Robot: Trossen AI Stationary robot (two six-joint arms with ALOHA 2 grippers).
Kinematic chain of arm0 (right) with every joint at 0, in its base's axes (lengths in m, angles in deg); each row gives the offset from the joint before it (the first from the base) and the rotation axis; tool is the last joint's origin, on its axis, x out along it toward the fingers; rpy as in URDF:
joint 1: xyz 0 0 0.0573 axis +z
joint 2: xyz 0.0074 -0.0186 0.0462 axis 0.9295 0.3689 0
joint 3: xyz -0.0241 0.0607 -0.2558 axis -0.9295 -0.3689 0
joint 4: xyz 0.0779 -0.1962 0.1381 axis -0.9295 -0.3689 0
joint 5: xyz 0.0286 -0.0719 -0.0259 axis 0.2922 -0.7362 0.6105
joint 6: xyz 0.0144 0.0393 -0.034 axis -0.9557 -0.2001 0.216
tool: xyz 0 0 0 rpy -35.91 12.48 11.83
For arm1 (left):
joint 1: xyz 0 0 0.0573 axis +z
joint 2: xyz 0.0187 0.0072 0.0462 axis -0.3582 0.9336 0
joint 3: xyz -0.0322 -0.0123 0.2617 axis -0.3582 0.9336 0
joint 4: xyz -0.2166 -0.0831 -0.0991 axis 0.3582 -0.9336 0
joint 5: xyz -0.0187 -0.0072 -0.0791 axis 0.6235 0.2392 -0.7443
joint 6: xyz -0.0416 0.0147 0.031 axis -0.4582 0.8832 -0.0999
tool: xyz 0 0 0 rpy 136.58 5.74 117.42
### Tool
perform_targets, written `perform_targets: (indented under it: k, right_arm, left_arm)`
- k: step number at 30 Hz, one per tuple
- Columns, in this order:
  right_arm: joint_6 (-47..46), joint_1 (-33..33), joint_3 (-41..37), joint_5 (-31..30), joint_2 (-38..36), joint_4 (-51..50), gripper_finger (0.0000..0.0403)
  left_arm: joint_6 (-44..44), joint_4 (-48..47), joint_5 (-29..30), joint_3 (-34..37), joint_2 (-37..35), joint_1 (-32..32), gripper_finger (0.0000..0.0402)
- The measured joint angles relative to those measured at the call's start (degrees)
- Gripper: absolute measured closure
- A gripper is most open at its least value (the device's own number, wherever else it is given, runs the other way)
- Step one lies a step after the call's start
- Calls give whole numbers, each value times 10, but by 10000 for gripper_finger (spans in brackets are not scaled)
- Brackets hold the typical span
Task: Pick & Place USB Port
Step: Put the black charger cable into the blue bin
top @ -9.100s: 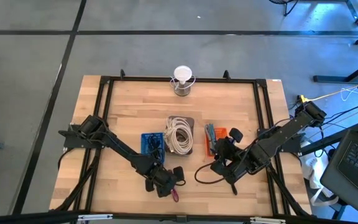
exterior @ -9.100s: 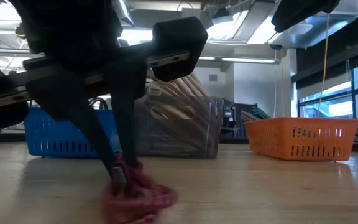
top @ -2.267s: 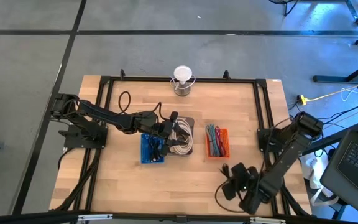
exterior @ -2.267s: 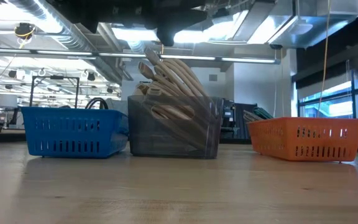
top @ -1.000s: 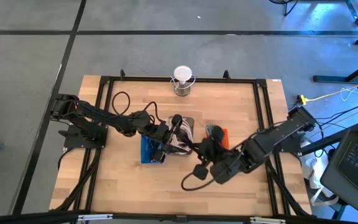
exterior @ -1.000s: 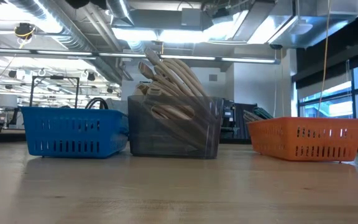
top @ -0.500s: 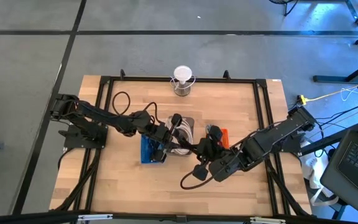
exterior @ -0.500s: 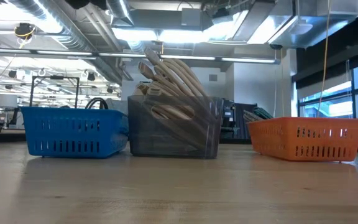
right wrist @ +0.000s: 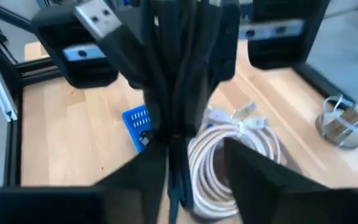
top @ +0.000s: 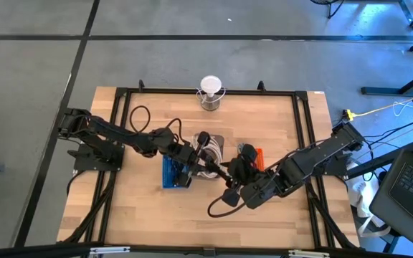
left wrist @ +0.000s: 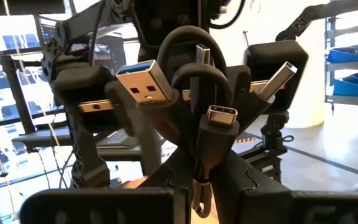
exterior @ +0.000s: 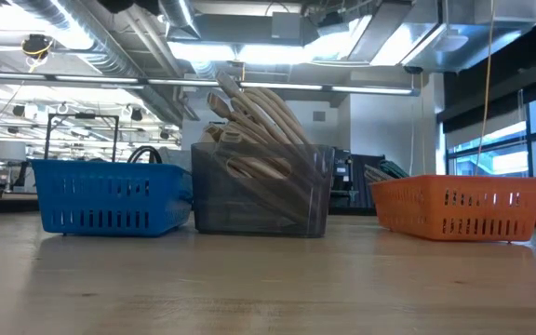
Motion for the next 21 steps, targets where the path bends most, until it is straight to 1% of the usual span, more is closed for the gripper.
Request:
perform_targets:
  k: [3, 6, 10, 13, 16, 19, 21]
  right_arm:
    - [-22, 0, 0, 22, -3, -21, 202]
    - [-65, 1, 0, 37, -13, -66, 167]
    - [-158, 12, 0, 41, -27, -159, 149]
    - [-234, 29, 0, 41, -37, -240, 147]
    - [-316, 49, 0, 43, -40, -337, 147]
    - [-408, 70, -1, 55, -41, -423, 147]
    - [-424, 81, -14, 58, -47, -412, 146]
  left_arm:
    - [-2, -8, -1, 0, 0, 0, 374]
    - [-8, -11, 0, 0, 0, 2, 374]
    - [-9, -45, 8, 0, -10, 3, 374]
    - [-14, -109, 32, -1, -31, 5, 374]
    - [-32, -220, 103, -1, -60, 5, 374]
    - [-59, -358, 213, -1, -93, -3, 374]
    - [-90, -452, 296, -1, -114, -10, 374]
